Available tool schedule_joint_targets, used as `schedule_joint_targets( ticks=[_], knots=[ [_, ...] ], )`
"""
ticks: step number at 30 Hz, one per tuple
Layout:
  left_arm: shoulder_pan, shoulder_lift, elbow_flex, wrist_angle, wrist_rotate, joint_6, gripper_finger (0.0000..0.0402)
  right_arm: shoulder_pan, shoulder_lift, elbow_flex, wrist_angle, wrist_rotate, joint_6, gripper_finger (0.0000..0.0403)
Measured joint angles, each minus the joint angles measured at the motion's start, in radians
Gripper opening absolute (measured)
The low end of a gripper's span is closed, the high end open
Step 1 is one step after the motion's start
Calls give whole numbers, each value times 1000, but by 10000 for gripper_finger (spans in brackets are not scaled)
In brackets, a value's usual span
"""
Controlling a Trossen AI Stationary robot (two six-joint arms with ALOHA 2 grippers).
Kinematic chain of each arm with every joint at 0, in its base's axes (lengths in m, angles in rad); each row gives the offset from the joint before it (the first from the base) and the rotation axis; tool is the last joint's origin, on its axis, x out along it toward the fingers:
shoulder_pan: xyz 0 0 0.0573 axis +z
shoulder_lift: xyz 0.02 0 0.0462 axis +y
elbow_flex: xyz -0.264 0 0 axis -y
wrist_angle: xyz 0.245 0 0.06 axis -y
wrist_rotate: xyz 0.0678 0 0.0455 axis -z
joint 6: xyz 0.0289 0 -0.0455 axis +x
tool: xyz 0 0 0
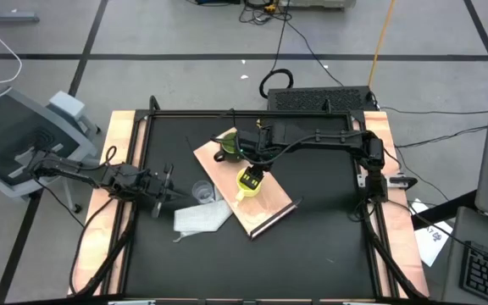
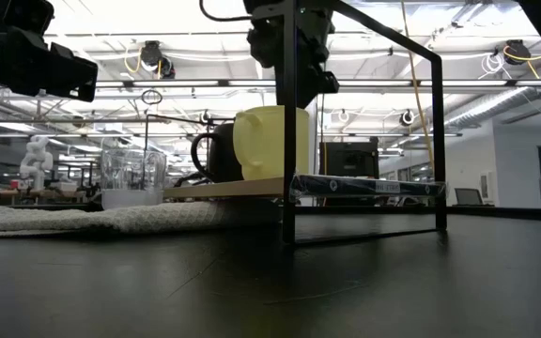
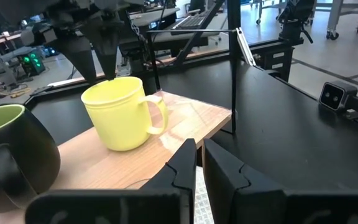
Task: Stack small to large cups/mugs on shelf
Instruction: Put the yellow mug on the shelf
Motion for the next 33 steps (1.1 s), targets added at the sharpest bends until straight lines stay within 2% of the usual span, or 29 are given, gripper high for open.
schedule_joint_targets(
  ticks=[25,29,33],
  knots=[
    [0,0,0,5,26,3,31,-5,-2,-84,75,9,-38,154],
    [0,0,0,4,26,2,31,-7,-2,-84,104,10,-35,130],
    [0,0,0,-8,27,2,31,-8,-2,-84,116,11,-36,85]
  ],
)
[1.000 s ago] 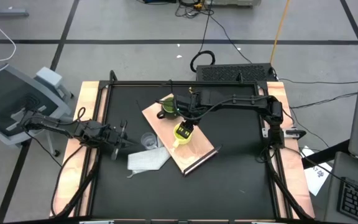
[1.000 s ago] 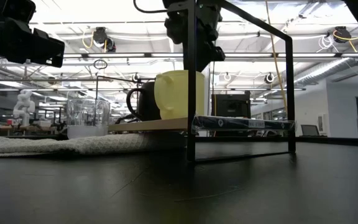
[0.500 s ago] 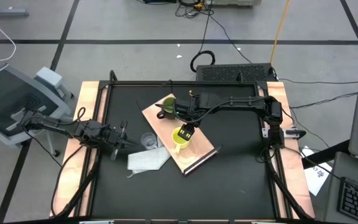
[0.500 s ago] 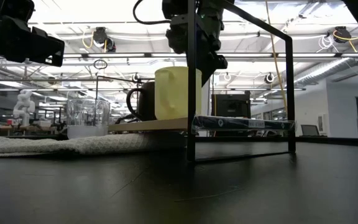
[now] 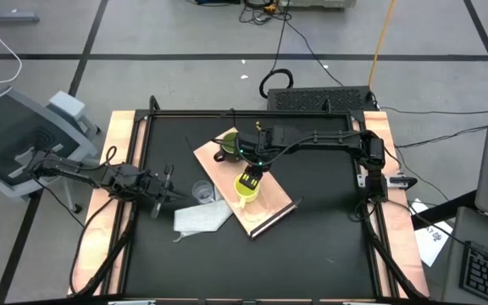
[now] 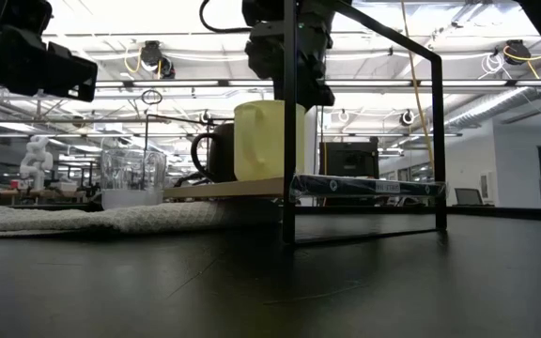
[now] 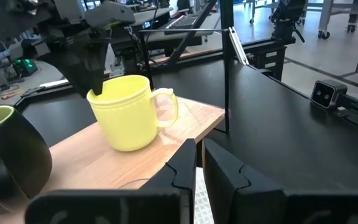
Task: Stack small to large cups/mugs on shelf
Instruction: Put the yellow mug on the shelf
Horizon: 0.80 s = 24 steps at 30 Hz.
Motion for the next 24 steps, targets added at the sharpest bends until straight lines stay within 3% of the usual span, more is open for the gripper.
schedule_joint_targets(
  ticks=[6,14,24],
  knots=[
    [0,0,0,-13,0,-1,31,0,0,0,7,34,30,8],
    [0,0,0,-14,45,-2,31,-3,-1,0,-4,133,162,4],
    [0,0,0,-14,57,-6,31,-2,-2,2,-108,126,338,2]
  ],
)
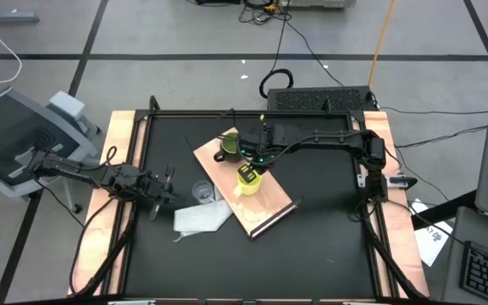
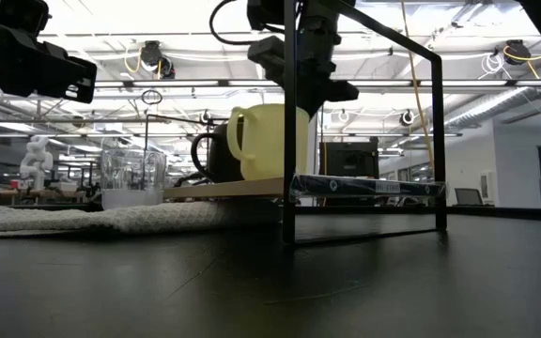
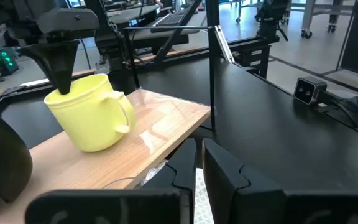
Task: Stack small to large cups/mugs on shelf
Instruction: Put the yellow mug on the shelf
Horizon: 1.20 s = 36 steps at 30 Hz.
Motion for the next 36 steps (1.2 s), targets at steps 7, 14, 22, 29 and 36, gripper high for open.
schedule_joint_targets(
  ticks=[7,14,22,29,36],
  knots=[
    [0,0,0,0,0,4,31,29,0,0,-1,9,45,1],
    [0,0,0,-1,3,0,31,60,0,0,-1,72,70,1],
    [0,0,0,-3,28,-13,31,75,0,0,-17,107,108,0],
    [0,0,0,-27,39,-15,31,76,0,0,-55,129,133,0],
    [0,0,0,-27,39,-15,31,78,0,0,-64,130,133,0]
  ],
)
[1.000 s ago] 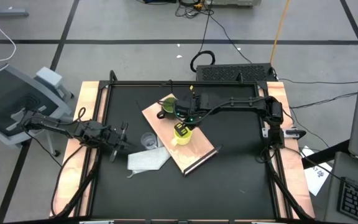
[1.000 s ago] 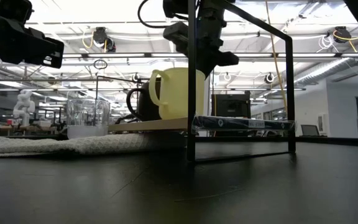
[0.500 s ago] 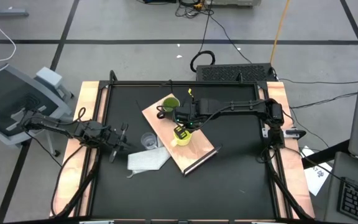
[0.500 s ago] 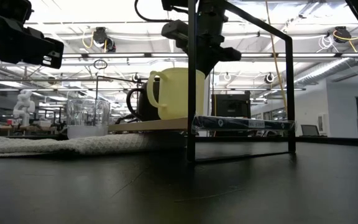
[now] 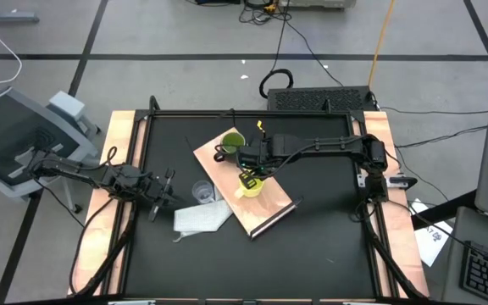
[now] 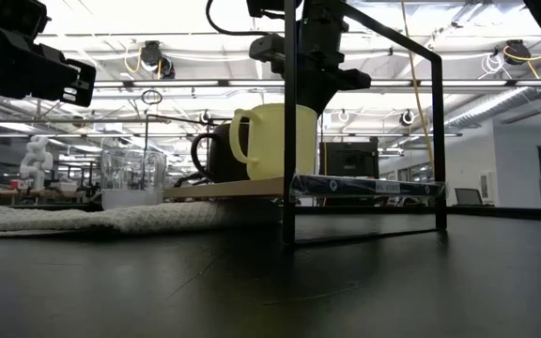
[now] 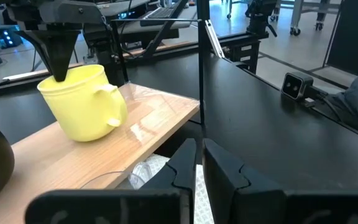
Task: Stack small to large cups/mugs on shelf
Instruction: Put the yellow mug on the shelf, then put the transparent mug on the shelf
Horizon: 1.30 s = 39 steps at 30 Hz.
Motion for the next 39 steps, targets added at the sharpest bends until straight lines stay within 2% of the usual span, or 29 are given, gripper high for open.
schedule_joint_targets(
  ticks=[29,39],
  knots=[
    [0,0,0,-28,1,-4,31,4,2,-2,46,-34,-53,18],
    [-9,0,0,-28,1,-3,31,11,3,-2,44,-59,-7,108]
  ],
)
